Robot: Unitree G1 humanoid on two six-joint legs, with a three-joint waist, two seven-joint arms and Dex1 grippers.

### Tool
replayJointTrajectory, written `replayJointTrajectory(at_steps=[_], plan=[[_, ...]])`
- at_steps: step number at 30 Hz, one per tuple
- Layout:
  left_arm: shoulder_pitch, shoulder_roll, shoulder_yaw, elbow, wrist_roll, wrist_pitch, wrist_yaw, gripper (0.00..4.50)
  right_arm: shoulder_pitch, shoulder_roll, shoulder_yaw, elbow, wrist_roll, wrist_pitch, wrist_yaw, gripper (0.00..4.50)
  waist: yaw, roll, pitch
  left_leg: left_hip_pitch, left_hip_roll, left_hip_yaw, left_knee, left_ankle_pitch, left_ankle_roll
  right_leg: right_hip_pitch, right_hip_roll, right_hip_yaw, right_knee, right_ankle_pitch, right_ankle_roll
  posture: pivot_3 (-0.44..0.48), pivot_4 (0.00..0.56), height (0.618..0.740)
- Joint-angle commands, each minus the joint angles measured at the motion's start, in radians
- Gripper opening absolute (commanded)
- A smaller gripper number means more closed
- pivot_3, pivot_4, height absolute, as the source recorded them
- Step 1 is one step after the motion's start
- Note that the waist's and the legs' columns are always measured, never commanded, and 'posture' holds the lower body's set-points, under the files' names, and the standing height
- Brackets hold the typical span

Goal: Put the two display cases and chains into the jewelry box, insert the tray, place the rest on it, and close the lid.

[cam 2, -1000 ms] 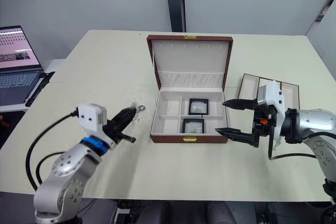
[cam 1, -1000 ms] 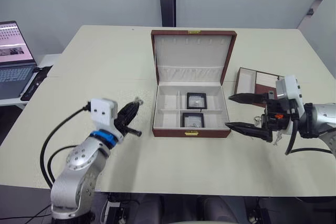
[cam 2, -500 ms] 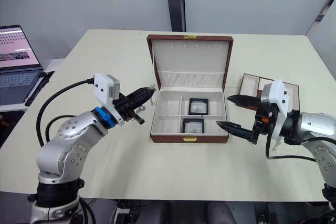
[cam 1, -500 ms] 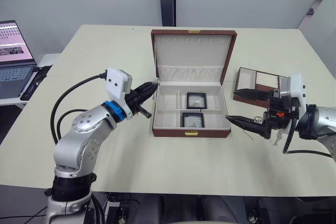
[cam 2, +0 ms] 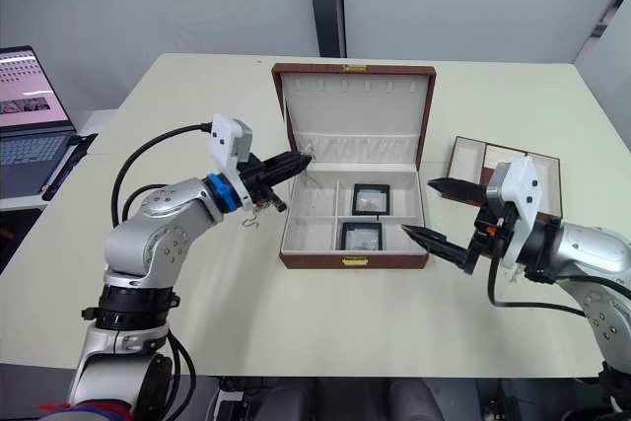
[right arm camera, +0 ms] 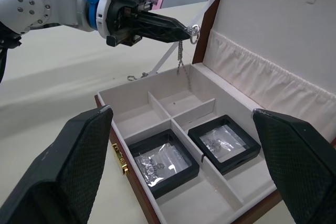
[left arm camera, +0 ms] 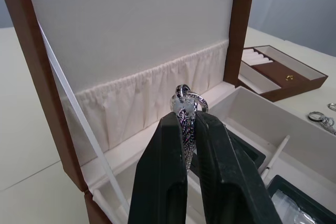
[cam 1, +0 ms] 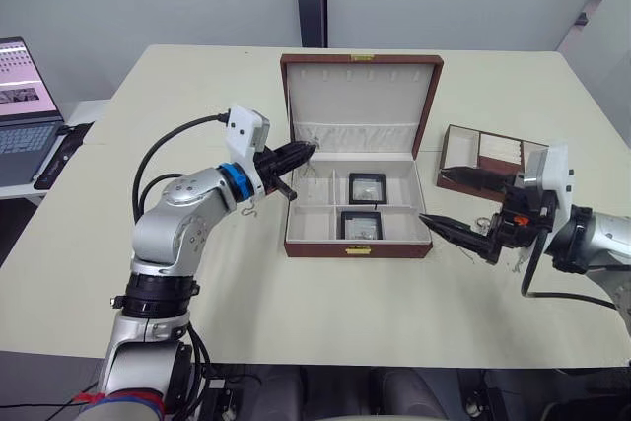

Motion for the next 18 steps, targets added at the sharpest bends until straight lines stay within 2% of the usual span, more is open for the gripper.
replayJointTrajectory(at_steps=[1, 18], plan=[[-0.012, 0.003, -0.010, -0.007, 0.011, -0.034, -0.029, 0.05, -0.001, 0.001, -0.028, -0.041, 0.009, -0.019, -0.011, 4.50, -0.001, 0.000, 0.000, 0.000, 0.000, 0.000, 0.000, 0.000, 0.000, 0.000, 0.000, 0.000, 0.000, 0.000, 0.000, 0.000, 0.150, 0.740], [0.039, -0.006, -0.018, 0.026, 0.038, -0.022, -0.050, 0.05, 0.047, 0.002, -0.042, -0.075, 0.026, -0.010, -0.039, 4.50, 0.000, 0.000, 0.000, 0.000, 0.000, 0.000, 0.000, 0.000, 0.000, 0.000, -0.001, 0.000, 0.001, 0.000, 0.000, 0.000, 0.150, 0.740]])
